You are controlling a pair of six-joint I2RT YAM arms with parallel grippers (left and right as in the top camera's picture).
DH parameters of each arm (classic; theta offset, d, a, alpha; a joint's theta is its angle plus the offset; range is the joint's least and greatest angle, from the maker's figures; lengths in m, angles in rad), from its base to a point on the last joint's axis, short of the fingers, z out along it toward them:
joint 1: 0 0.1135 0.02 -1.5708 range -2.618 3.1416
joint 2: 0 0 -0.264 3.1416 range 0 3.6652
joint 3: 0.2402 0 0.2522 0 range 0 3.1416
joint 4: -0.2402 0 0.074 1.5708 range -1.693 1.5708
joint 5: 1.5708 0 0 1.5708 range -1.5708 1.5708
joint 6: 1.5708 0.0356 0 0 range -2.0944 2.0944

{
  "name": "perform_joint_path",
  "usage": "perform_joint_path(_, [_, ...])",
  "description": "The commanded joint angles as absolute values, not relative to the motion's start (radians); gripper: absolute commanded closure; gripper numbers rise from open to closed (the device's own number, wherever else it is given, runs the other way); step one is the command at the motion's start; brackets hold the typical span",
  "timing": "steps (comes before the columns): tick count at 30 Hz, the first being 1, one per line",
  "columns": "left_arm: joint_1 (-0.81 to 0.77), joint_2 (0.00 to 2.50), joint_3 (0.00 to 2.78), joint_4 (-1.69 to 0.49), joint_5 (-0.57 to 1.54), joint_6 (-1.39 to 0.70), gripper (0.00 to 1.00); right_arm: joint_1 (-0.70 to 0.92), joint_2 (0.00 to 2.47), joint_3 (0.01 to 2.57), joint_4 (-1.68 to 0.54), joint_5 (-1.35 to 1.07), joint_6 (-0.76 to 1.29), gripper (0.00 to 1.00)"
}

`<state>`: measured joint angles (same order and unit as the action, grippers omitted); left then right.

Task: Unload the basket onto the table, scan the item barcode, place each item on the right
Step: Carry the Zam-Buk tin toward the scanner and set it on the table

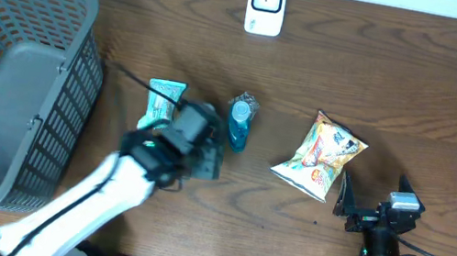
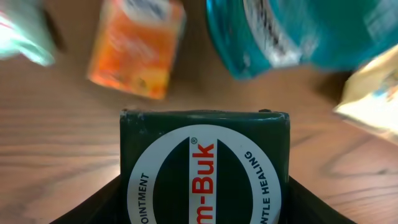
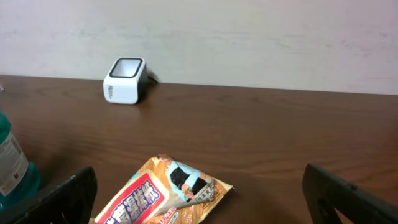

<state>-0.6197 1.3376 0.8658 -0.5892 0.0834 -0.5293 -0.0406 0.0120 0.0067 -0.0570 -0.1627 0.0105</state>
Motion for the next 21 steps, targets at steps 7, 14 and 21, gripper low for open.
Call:
perform_joint_path(7, [-0.763, 1.547, 0.886, -0.468, -0.016, -0.627, 0.51, -0.034, 0.007, 0.006, -0.061, -0.163, 0.010, 0.01])
perform_joint_path(14, [-0.762, 1.489, 0.909, -0.437, -0.056, -0.601, 0.26, -0.034, 0.007, 0.006, -0.061, -0.163, 0.010, 0.01])
perform_joint_path(21, [-0.762, 1.340, 0.915, -0.513, -0.176, -0.571, 0.14, -0.034, 0.007, 0.006, -0.061, -0.163, 0.010, 0.01])
